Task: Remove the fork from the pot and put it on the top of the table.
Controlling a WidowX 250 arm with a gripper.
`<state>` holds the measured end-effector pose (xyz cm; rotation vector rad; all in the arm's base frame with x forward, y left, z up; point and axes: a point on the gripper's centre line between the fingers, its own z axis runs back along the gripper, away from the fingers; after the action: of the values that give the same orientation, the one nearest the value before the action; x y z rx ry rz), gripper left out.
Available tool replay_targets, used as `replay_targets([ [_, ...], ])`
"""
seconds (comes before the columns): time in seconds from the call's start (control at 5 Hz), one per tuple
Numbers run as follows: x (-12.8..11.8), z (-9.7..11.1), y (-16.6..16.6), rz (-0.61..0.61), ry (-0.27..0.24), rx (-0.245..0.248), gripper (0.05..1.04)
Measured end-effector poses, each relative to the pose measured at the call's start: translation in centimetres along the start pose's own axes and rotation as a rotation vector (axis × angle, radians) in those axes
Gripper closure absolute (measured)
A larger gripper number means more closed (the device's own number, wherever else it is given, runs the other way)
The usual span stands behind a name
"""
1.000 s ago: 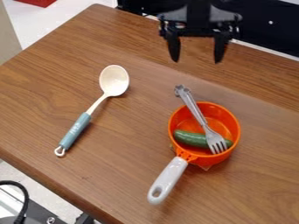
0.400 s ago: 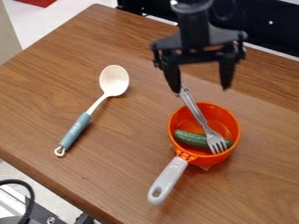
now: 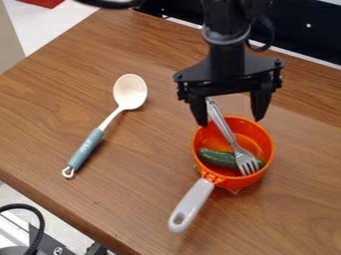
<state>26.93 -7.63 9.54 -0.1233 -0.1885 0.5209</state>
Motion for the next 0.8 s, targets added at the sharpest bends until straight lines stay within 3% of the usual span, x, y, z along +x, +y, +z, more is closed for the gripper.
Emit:
replay_targets([
  [0.8, -0.4, -2.8, 0.0, -0.003, -0.009, 0.045, 0.083],
])
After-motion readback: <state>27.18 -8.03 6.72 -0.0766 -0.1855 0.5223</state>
